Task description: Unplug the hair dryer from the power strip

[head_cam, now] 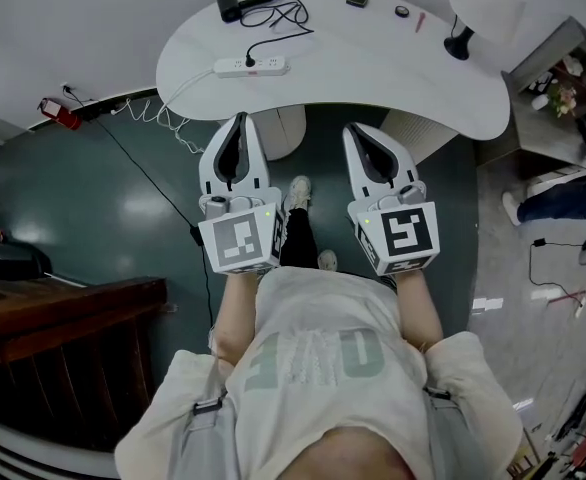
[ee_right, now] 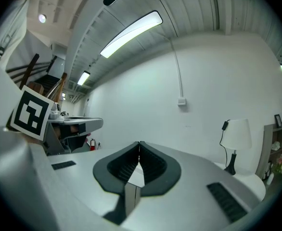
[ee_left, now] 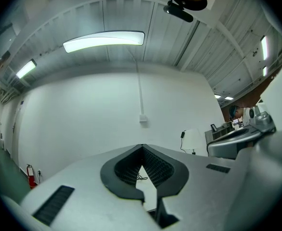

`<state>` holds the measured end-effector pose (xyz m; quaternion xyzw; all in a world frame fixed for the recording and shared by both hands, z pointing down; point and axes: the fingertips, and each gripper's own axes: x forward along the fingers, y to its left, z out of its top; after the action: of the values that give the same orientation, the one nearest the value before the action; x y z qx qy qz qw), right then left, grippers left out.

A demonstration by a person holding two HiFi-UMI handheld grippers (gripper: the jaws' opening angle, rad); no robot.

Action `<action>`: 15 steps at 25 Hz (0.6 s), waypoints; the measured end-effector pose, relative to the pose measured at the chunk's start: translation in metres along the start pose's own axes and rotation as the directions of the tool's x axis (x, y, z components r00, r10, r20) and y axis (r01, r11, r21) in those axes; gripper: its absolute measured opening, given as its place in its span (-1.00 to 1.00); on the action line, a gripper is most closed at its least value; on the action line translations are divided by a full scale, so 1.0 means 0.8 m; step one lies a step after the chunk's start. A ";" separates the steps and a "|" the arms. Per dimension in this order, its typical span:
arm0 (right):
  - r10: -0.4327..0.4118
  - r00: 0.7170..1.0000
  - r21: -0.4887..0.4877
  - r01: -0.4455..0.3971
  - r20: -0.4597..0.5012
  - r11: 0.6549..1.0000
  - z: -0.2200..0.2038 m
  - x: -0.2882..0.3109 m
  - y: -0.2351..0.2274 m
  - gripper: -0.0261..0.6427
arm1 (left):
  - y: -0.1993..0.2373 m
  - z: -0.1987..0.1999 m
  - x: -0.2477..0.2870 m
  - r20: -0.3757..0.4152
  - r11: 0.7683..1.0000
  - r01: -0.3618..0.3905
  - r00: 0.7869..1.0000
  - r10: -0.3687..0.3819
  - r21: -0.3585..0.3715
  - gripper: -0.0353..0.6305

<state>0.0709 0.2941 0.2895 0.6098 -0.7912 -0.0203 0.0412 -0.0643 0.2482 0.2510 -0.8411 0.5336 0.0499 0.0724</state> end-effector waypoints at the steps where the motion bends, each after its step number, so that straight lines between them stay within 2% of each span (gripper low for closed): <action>1: -0.002 1.000 -0.004 0.002 -0.004 1.000 -0.003 0.008 -0.003 -0.86 | 0.000 -0.005 0.009 0.001 1.000 0.005 1.000 -0.005 0.002 -0.86; 4: -0.011 1.000 -0.013 0.011 -0.023 1.000 -0.010 0.037 -0.016 -0.86 | 0.004 -0.015 0.044 -0.008 1.000 0.022 1.000 -0.022 -0.006 -0.86; 9: -0.009 1.000 -0.045 0.008 -0.025 0.999 -0.010 0.094 -0.042 -0.86 | 0.025 -0.030 0.110 -0.002 1.000 0.009 1.000 -0.009 -0.010 -0.86; 15: -0.003 0.999 -0.022 0.002 -0.049 1.000 -0.015 0.190 -0.083 -0.86 | 0.067 -0.055 0.214 -0.009 1.000 -0.004 1.000 0.003 -0.018 -0.86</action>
<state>0.0979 0.1307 0.3018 0.6106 -0.7890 -0.0143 0.0672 -0.0398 0.0658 0.2628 -0.8410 0.5350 0.0508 0.0624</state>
